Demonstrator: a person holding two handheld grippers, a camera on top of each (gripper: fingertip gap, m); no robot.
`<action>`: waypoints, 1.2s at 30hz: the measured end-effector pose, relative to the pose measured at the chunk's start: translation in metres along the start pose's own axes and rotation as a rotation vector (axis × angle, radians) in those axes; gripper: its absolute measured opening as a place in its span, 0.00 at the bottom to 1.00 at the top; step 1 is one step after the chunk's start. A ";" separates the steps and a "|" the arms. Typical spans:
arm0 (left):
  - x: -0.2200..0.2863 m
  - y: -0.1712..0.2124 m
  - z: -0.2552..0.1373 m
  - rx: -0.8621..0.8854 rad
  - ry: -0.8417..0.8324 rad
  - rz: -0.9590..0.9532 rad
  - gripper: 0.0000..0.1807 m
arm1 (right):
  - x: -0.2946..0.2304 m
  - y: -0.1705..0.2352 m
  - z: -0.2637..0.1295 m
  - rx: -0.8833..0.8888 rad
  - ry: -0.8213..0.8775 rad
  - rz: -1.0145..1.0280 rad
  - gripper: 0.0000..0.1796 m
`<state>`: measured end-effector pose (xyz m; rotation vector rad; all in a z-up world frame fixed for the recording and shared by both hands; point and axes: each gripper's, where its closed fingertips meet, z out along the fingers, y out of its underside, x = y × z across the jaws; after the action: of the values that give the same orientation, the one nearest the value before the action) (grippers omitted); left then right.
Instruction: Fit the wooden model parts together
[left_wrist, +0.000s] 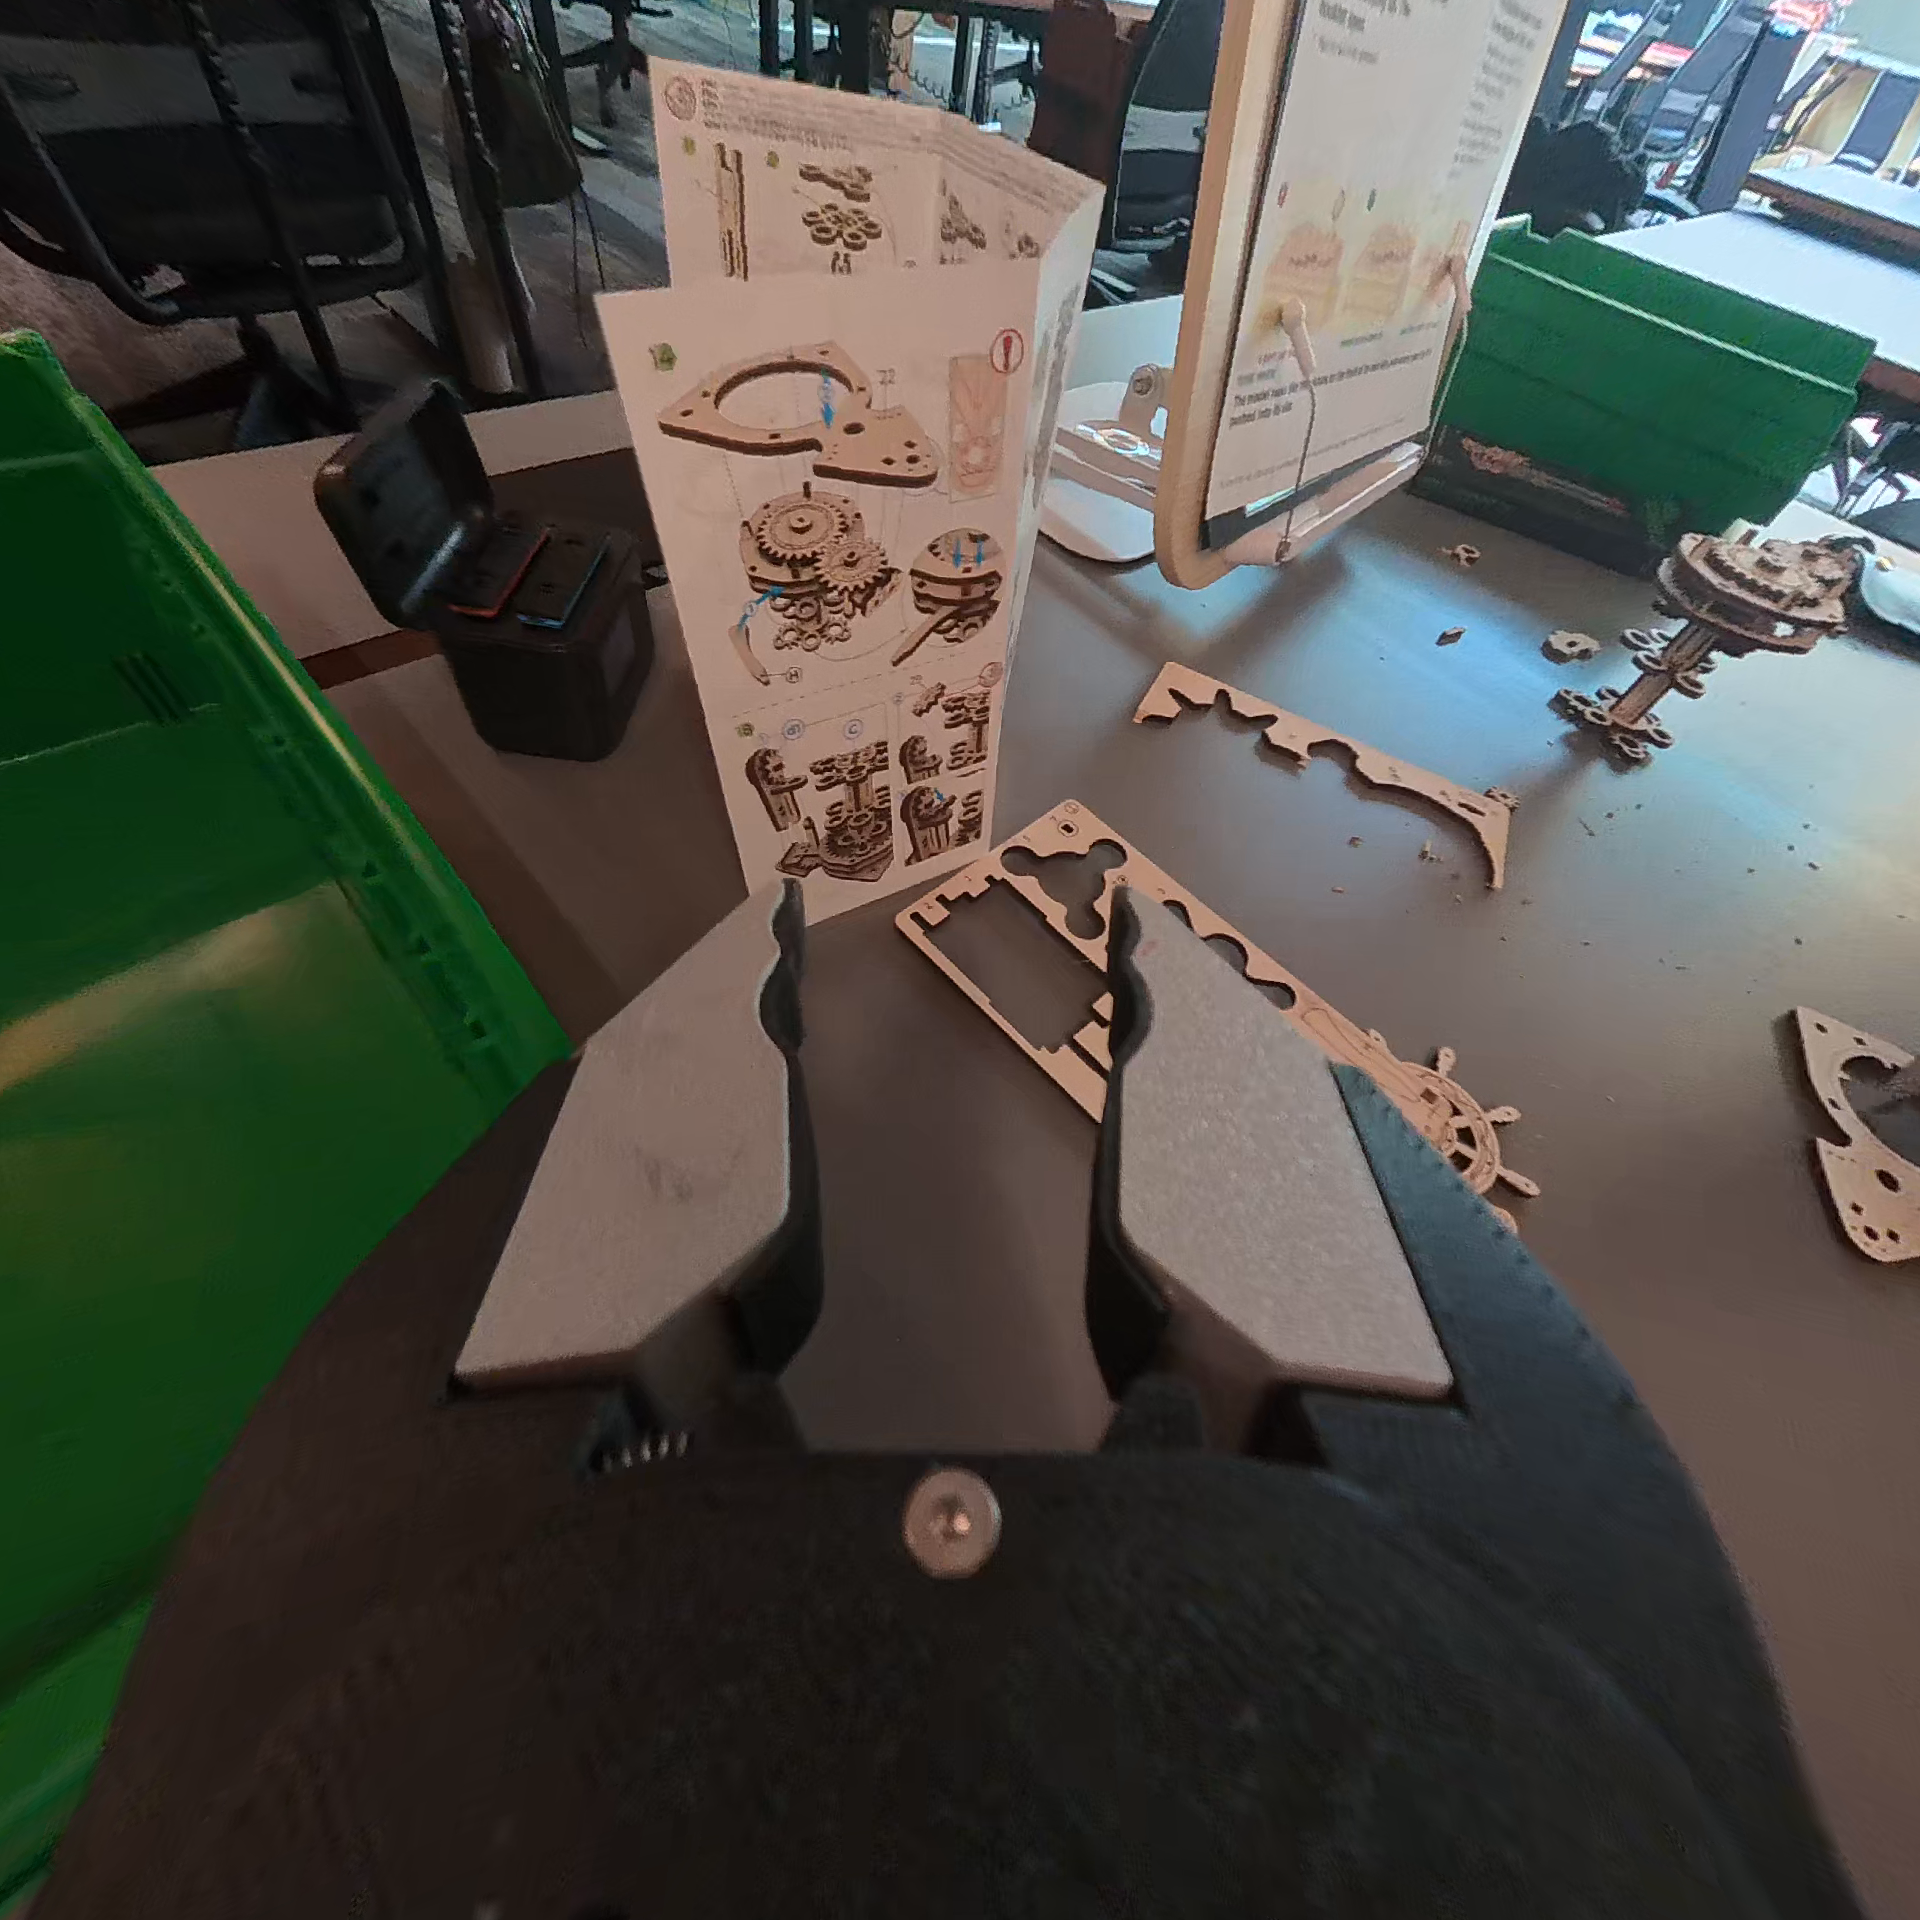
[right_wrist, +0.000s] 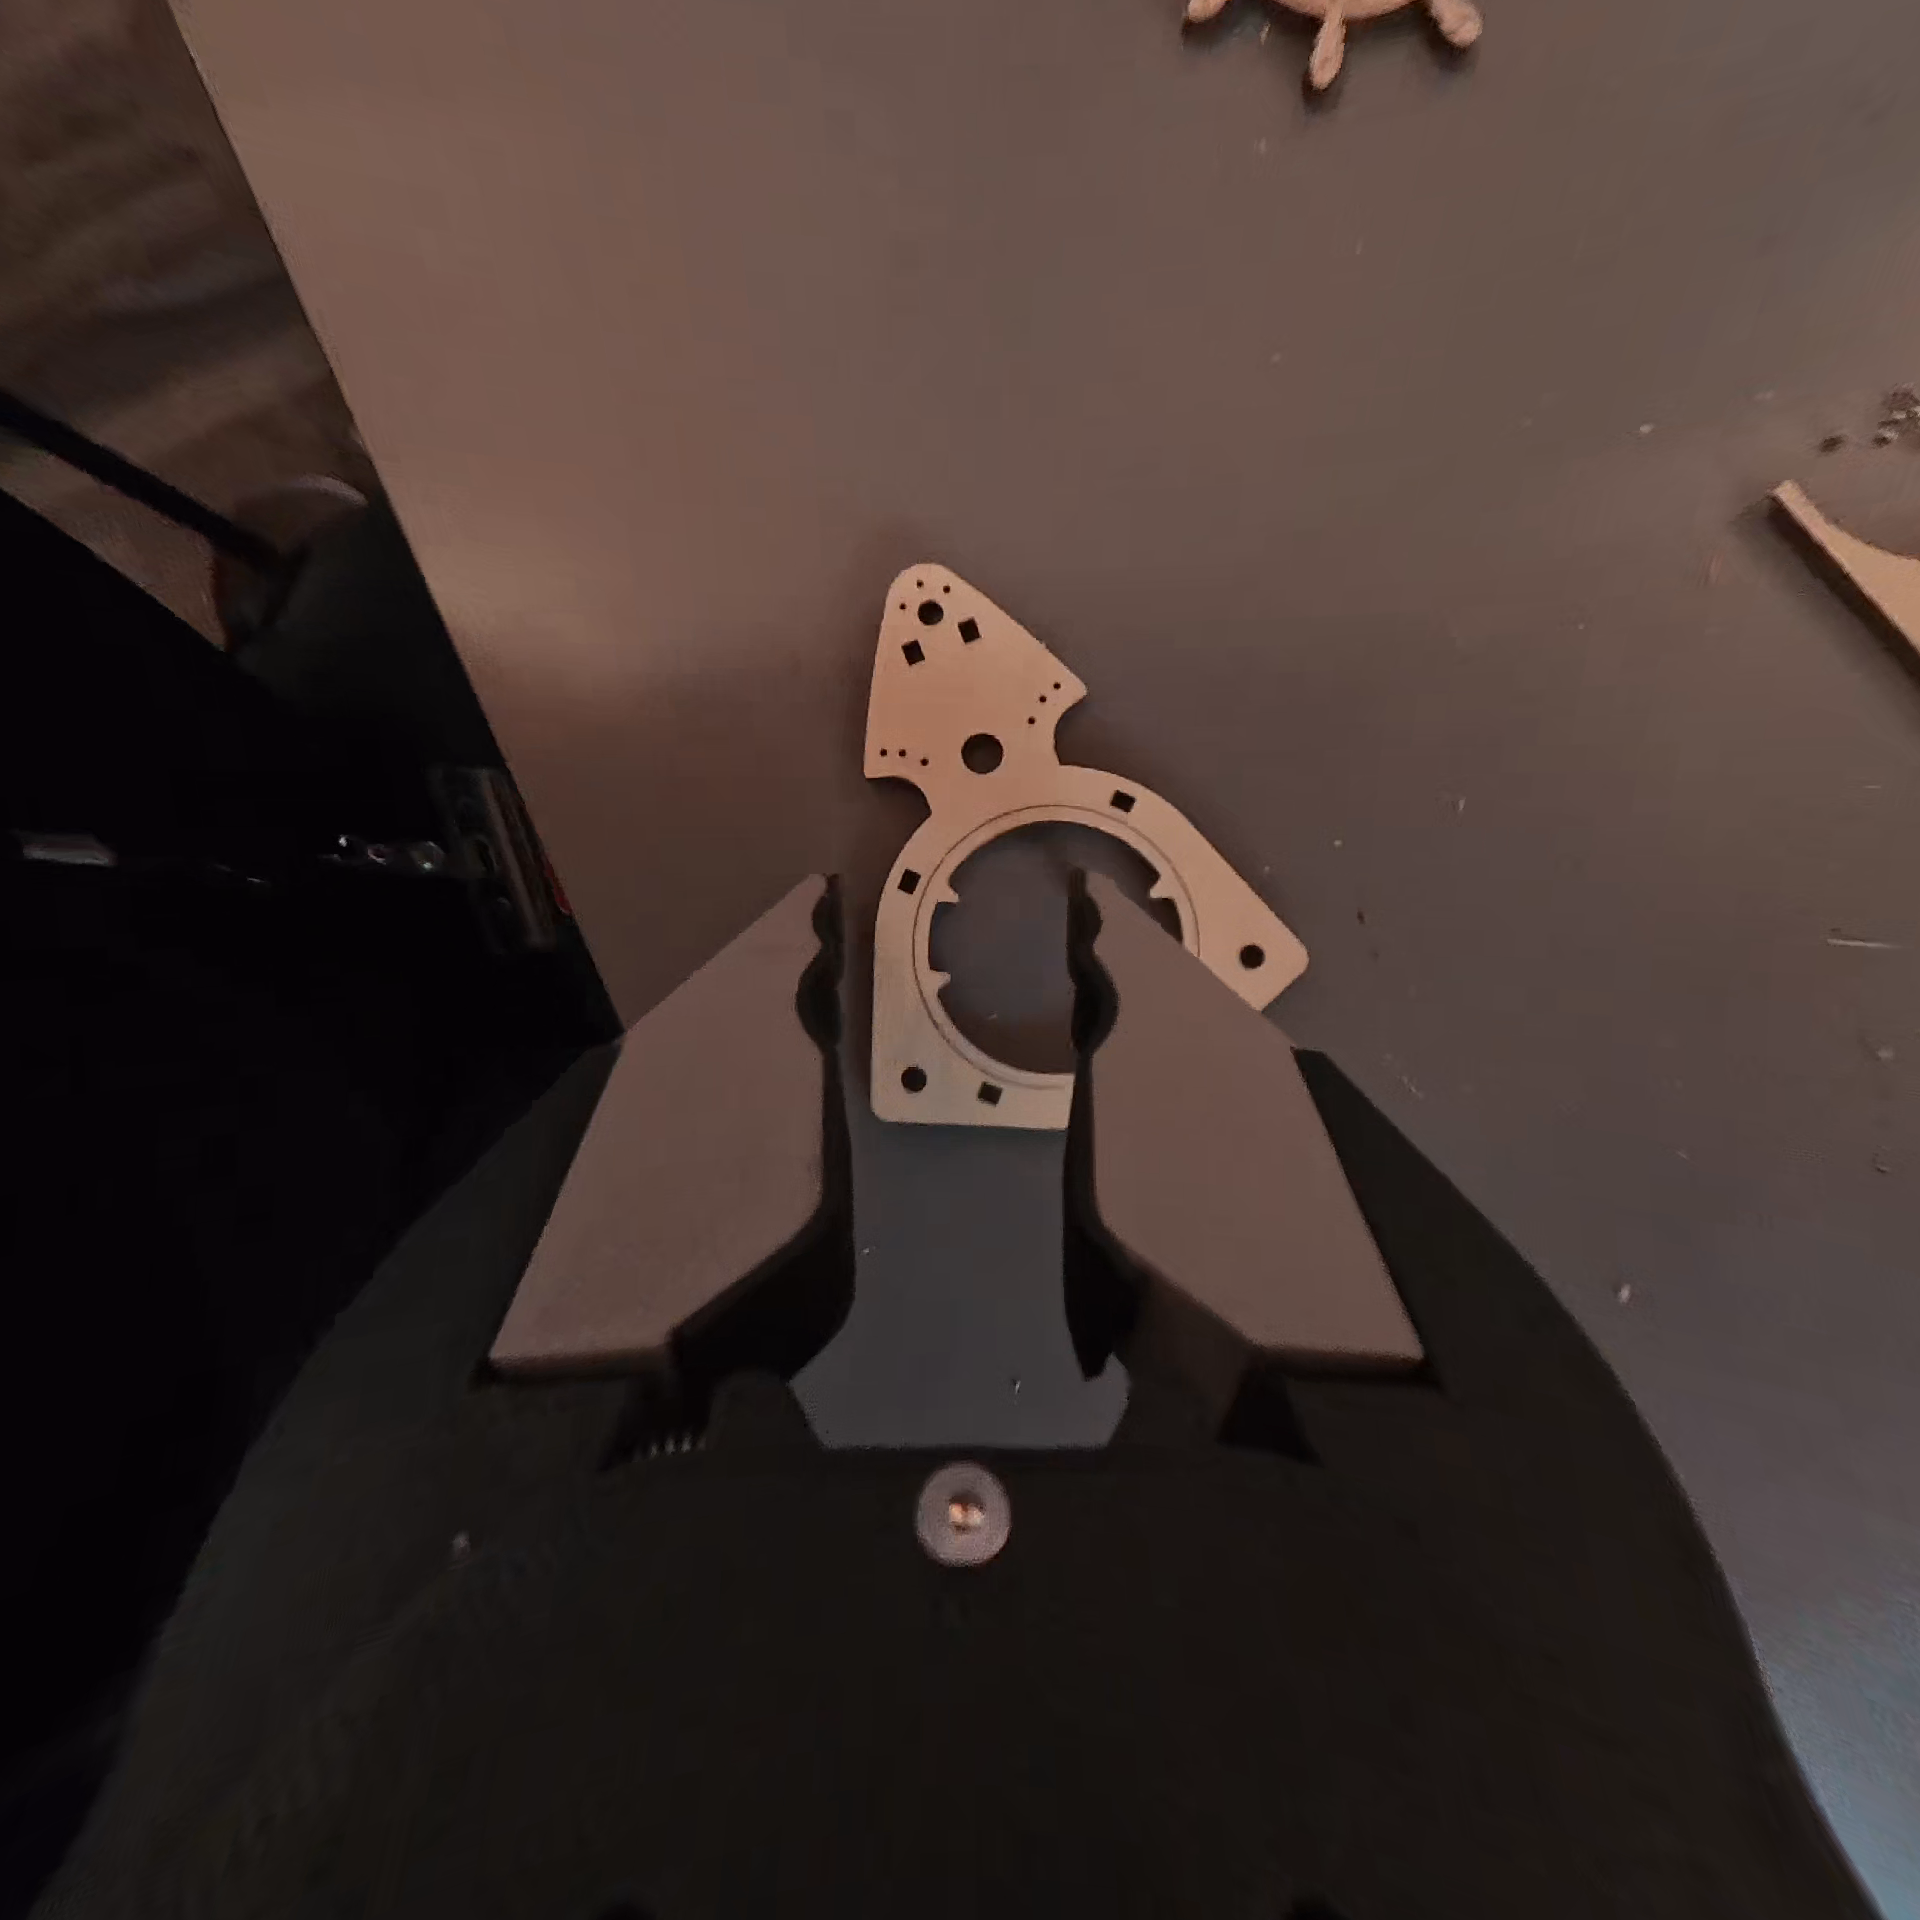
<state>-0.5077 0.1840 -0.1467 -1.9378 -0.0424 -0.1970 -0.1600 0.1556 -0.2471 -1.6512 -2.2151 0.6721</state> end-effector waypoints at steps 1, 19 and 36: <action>0.000 -0.001 -0.001 0.005 0.002 -0.002 0.31 | -0.002 -0.002 0.001 -0.010 -0.011 -0.033 0.14; 0.010 0.003 0.005 -0.012 0.045 -0.004 0.30 | 0.018 -0.007 -0.014 -0.133 0.109 -0.059 0.32; 0.013 0.010 0.011 -0.036 0.049 0.001 0.30 | 0.030 -0.002 -0.006 0.059 0.226 0.109 0.40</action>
<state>-0.4925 0.1899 -0.1577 -1.9685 -0.0059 -0.2459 -0.1674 0.1849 -0.2426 -1.7348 -1.9428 0.5424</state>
